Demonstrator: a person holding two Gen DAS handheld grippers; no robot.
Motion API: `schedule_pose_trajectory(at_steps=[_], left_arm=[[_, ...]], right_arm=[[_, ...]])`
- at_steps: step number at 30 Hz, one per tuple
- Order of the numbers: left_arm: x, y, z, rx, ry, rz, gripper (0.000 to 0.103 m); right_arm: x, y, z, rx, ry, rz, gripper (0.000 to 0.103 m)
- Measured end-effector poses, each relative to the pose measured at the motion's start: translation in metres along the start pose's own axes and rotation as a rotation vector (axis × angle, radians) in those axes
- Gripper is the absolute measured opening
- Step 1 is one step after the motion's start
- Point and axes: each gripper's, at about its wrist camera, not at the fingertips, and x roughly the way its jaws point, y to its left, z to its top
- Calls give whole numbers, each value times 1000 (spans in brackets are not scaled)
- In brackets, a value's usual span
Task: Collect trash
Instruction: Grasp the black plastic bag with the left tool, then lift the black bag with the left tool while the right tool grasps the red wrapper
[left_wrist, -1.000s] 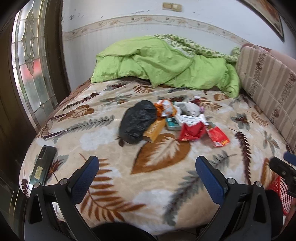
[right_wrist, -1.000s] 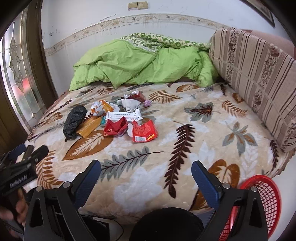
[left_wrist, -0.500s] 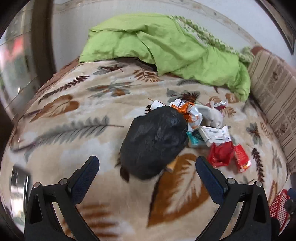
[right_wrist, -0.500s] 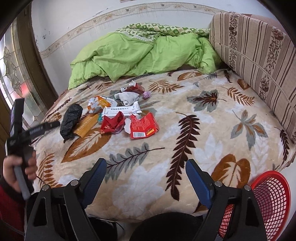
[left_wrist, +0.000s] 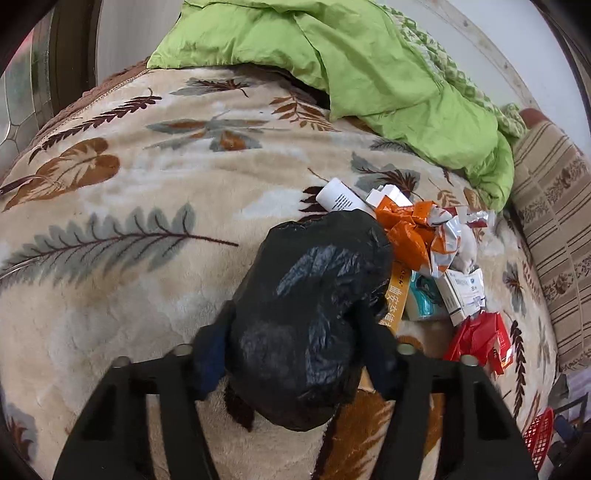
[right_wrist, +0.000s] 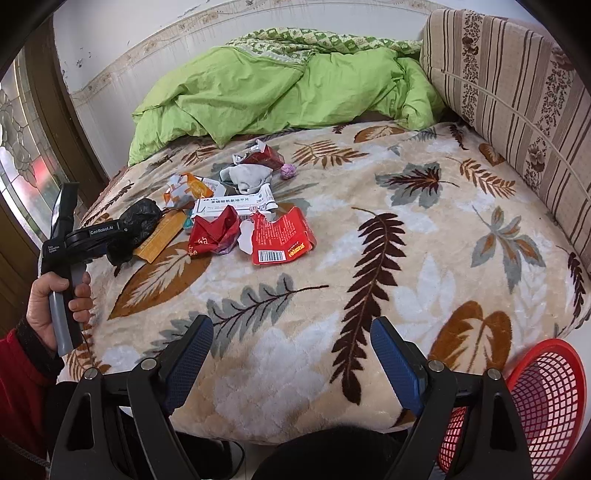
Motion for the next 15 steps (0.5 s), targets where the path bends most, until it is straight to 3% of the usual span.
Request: schedule_pose_trajectory(at_steps=[2, 10, 13, 15], left_arm=[[-6, 1, 0, -12, -7, -31, 45], [-64, -16, -8, -14, -125, -63, 43], [-85, -40, -23, -6, -153, -98, 43], [-92, -52, -34, -9, -153, -125, 43]], right_arm=[[4, 1, 2, 2, 10, 12, 90], [31, -10, 34, 59, 27, 62, 90], [55, -15, 49, 87, 56, 70, 82], [79, -20, 60, 138, 103, 99, 70]])
